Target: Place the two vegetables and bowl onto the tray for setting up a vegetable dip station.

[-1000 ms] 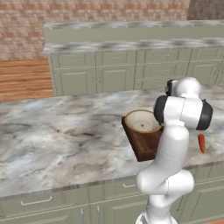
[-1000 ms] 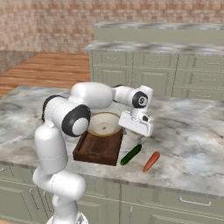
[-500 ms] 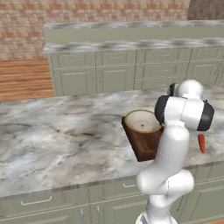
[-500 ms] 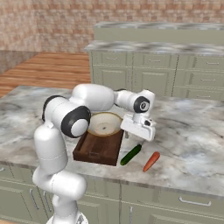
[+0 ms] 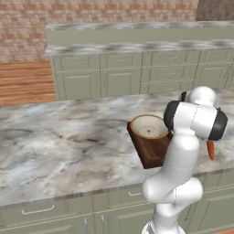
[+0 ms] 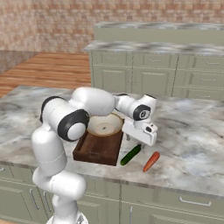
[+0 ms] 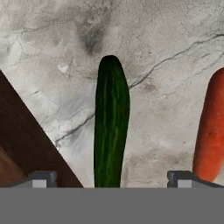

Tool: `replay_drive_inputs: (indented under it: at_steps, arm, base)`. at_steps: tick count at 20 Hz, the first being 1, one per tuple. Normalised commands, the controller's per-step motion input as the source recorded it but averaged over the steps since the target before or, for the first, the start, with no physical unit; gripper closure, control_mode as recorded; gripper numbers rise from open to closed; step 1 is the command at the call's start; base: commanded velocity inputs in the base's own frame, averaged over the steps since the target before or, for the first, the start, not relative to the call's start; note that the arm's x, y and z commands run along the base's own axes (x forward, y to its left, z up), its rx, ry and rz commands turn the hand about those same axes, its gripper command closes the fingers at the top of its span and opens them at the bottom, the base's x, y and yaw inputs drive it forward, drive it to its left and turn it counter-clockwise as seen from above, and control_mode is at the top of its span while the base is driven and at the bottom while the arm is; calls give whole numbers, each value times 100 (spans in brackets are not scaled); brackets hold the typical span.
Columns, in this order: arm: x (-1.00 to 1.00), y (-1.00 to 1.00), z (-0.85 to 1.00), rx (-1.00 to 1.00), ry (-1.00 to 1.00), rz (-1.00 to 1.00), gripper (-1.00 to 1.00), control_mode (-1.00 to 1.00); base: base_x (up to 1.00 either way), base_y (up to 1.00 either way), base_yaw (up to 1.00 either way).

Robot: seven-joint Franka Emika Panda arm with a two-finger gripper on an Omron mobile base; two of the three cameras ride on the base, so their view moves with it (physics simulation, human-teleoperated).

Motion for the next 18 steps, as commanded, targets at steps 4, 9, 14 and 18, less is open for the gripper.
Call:
replay_drive_inputs:
  at_steps: [4, 9, 14, 18]
  arm:
    - [5, -3, -20, -2, -8, 0, -100, -100]
    - [16, 0, -19, -4, 0, 0, -100, -100]
    - [13, 0, -18, -5, 0, 0, -100, -100]
    - [5, -5, -16, -6, 0, 0, -100, -100]
  base:
    - [0, 0, 0]
    - [0, 0, 0]
    - [0, 0, 0]
    - [0, 0, 0]
